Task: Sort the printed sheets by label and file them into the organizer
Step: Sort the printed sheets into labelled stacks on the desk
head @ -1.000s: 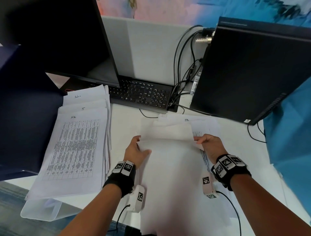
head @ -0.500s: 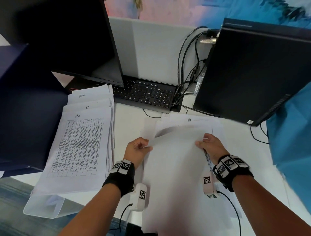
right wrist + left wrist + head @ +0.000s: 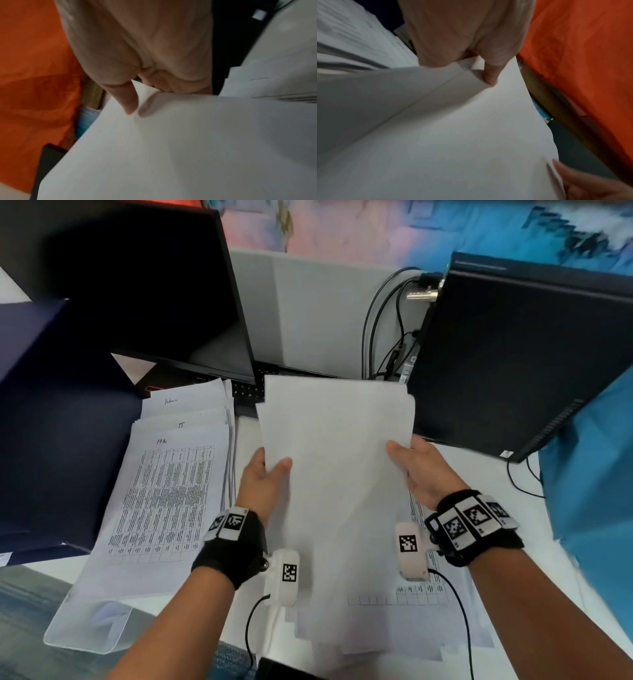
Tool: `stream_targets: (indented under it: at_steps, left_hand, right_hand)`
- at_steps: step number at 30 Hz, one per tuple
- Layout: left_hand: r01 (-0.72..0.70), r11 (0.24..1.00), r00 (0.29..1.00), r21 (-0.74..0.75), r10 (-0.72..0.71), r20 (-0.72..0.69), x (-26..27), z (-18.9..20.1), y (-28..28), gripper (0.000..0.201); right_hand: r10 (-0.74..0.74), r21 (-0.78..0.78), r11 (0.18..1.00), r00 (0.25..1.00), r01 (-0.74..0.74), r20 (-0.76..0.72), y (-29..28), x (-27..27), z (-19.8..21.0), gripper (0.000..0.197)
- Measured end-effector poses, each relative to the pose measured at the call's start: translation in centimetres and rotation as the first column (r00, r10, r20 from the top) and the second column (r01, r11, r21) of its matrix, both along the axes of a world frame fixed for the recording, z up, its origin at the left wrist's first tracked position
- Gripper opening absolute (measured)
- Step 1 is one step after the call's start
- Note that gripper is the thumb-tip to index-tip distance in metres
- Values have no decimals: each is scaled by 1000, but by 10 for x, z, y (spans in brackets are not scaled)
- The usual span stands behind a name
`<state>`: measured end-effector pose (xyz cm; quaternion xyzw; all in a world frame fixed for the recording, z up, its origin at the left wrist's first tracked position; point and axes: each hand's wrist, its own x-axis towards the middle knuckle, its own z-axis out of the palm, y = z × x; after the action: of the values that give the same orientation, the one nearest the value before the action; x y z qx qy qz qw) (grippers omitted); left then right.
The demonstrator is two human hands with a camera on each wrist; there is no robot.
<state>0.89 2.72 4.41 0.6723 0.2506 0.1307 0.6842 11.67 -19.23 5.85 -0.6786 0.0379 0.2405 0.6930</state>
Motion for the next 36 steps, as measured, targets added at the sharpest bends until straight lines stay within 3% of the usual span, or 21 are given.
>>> stream_targets:
  at_steps: [3, 6, 10, 14, 17, 19, 21, 22, 25, 29, 33, 36]
  left_hand:
    - [-96, 995, 987, 18, 93, 134, 9, 25, 9, 17]
    - [-205, 961, 958, 184, 159, 238, 13, 52, 11, 21]
    - [-271, 908, 941, 318, 181, 286, 10, 62, 4, 18]
    - [-293, 926, 941, 238, 234, 245, 7, 45, 9, 32]
    - [-275, 959, 948, 73, 257, 190, 6, 30, 18, 38]
    - [-223, 974, 969, -43, 226, 95, 6, 21, 21, 60]
    - [-162, 985, 987, -54, 163, 18, 7, 9, 23, 82]
    - [-142, 989, 990, -30, 142, 1, 7, 9, 23, 80]
    - [-167, 986, 983, 10, 166, 82, 2, 28, 24, 46]
    - [-163, 987, 973, 9, 159, 167, -4, 35, 44, 27]
    - [-244, 969, 966, 28, 240, 98, -9, 26, 71, 7]
    - [-294, 949, 955, 113, 297, -10, -15, 11, 89, 5]
  right_hand:
    - [23, -103, 995, 993, -11, 118, 12, -5, 15, 20]
    - [-141, 36, 990, 942, 137, 305, 28, -14, 35, 23]
    - [-198, 117, 980, 879, 163, 433, 42, -22, 50, 23]
    - [-148, 85, 988, 920, 125, 363, 47, -24, 43, 24]
    - [-122, 39, 993, 942, 115, 313, 47, -24, 36, 32]
    - [-67, -40, 996, 950, 83, 305, 50, -26, 33, 39]
    - [-32, -73, 996, 958, 55, 286, 56, -28, 30, 42]
    - [-26, -75, 996, 960, 49, 279, 59, -29, 30, 41]
    - [-42, -99, 993, 961, 72, 274, 66, -28, 26, 34]
    - [14, -218, 974, 953, 55, 302, 72, -24, 15, 22]
    - [109, -260, 965, 956, -36, 273, 85, -25, 3, 19]
    - [225, -328, 929, 966, -173, 128, 94, -30, -12, 14]
